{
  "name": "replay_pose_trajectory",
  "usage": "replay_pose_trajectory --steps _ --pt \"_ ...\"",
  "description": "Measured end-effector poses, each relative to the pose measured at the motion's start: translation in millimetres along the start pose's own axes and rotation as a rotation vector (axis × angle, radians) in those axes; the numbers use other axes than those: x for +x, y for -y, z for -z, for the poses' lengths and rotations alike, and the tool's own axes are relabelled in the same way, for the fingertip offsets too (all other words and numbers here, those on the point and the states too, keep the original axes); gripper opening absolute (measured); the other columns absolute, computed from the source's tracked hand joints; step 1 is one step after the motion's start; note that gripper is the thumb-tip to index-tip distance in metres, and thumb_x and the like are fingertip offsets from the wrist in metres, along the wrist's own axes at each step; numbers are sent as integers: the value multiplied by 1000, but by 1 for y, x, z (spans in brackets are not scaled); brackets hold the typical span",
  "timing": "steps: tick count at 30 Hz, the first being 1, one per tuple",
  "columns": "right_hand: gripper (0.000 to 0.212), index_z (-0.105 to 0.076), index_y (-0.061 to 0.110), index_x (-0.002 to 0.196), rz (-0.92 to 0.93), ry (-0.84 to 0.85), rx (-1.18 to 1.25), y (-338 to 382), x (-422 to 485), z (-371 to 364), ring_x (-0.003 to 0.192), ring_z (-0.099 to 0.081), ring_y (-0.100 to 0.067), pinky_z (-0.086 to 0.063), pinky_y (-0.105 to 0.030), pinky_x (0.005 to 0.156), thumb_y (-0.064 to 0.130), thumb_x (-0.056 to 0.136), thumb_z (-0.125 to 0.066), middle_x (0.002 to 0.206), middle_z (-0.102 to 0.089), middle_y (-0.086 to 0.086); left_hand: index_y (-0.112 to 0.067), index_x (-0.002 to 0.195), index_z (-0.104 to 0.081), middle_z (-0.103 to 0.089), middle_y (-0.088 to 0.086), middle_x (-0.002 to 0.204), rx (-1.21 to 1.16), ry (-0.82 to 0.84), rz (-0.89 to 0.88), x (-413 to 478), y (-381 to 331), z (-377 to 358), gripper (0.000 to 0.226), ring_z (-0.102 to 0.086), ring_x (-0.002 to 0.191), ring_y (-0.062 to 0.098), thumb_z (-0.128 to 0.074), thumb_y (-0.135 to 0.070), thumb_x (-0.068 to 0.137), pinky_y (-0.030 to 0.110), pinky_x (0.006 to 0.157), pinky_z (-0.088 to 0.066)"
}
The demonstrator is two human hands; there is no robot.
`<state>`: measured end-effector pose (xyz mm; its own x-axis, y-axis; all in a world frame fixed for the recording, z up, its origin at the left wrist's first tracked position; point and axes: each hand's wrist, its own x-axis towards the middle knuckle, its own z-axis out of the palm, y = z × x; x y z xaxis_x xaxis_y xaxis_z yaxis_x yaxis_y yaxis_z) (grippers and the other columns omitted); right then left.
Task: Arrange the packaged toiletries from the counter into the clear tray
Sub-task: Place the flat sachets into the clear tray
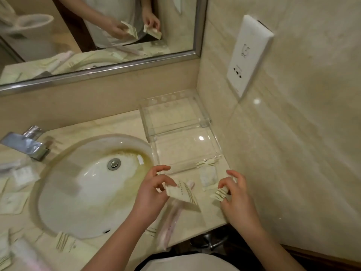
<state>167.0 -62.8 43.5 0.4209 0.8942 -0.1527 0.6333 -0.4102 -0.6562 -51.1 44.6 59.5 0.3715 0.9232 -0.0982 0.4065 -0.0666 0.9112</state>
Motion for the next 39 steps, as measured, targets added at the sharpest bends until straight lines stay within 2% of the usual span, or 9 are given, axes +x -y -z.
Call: replay_pose_trajectory --steps 3,7,10,15,20,26,30,33,39 --pt "37 -61 29 84 79 -40 218 33 -2 4 99 -55 3 -42 -4 77 -7 77 -70 139 -37 23 -25 64 -70 -61 -8 117 -182 -135 36 -2 6 24 38 -62 94 5 -80 12 65 23 71 -50" --pt "33 -63 30 89 48 -7 365 67 11 -11 73 -60 -5 -47 -10 71 1 80 -77 134 -49 24 -20 63 -67 -65 -6 112 -245 -215 34 7 14 40 38 -64 96 2 -77 17 66 12 68 -48" --pt "14 -60 17 92 -182 -38 570 86 28 -19 54 -55 -7 -50 -23 61 16 88 -73 102 -66 12 -12 64 -66 -67 -4 108 -299 -223 45 17 24 46 33 -65 94 4 -77 19 65 13 68 -47" --pt "21 -64 12 95 -631 -11 1030 102 49 -18 41 -41 -6 -42 -26 48 33 95 -64 52 -46 6 -9 67 -65 -68 1 94 -314 -192 61 25 35 51 29 -64 83 5 -78 18 65 11 68 -45" --pt "25 -67 9 103 -646 -51 1143 103 55 -14 44 -53 -5 -51 -21 44 32 97 -61 61 -60 1 -9 75 -74 -71 2 97 -327 -150 36 29 36 51 26 -66 85 5 -75 16 69 9 69 -46" --pt "22 -62 3 115 -679 -114 1265 83 68 -4 57 -69 -12 -57 -24 49 17 100 -54 89 -70 -14 -5 85 -79 -71 10 106 -466 -53 20 54 28 49 45 -63 100 10 -43 11 63 12 75 -43" --pt "14 -65 11 104 -693 -124 1058 62 83 -4 59 -63 -11 -44 -24 45 16 98 -54 82 -67 -5 -5 82 -78 -73 3 100 -371 -125 112 93 19 34 20 -66 95 8 -60 -1 88 19 80 -46" --pt "14 -66 17 85 -581 -135 806 56 96 -7 52 -40 -11 -29 -25 47 16 92 -54 65 -49 2 -13 91 -77 -71 -6 98 -92 -97 112 124 23 16 15 -61 80 -2 -72 -4 80 5 70 -42" --pt "27 -66 20 106 -481 -174 284 44 145 -26 78 -71 -21 -58 -36 73 27 81 -59 93 -75 -2 -13 94 -74 -66 3 103 358 90 129 160 52 -7 34 -60 96 18 -55 10 77 19 78 -40"
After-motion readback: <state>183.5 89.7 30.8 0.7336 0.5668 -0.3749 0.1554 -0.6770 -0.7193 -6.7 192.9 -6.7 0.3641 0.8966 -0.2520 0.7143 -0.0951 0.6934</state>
